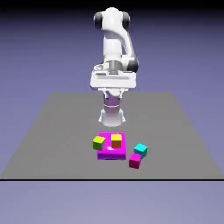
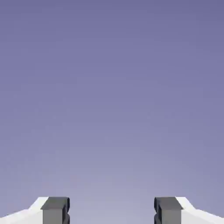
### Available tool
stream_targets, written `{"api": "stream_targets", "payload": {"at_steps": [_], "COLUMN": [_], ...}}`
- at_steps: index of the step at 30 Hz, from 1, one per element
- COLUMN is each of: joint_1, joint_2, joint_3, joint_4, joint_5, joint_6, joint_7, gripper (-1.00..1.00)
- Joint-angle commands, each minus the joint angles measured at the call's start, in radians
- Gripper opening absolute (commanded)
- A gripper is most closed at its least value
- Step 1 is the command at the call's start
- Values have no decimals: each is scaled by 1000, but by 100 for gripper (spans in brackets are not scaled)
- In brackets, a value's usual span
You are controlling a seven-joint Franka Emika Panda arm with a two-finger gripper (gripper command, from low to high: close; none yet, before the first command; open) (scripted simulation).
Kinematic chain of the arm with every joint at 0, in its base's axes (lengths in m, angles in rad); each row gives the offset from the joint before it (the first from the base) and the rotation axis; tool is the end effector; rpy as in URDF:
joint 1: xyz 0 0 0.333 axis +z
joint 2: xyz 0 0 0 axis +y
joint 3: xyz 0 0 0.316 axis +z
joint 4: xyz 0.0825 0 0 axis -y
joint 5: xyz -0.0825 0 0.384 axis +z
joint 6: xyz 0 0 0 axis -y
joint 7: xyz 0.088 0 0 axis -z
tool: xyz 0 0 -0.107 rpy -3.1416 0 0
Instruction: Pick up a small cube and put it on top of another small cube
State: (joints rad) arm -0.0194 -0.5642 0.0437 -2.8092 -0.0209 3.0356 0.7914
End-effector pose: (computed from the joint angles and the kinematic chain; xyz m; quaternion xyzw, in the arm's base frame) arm 0.3901 0.0113 0.4559 -0.8597 0.3356 -0.3599 0.1369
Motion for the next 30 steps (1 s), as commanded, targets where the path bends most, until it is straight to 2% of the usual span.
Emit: {"api": "stream_targets", "payload": {"at_steps": [1, 30], "joint_1": [-26, -780], "joint_2": [5, 145], "joint_3": [36, 1087], "joint_4": [1, 20], "joint_5": [-17, -519], "joint_6": [-1, -35], "joint_7": [42, 1253], "gripper": [0, 0]}}
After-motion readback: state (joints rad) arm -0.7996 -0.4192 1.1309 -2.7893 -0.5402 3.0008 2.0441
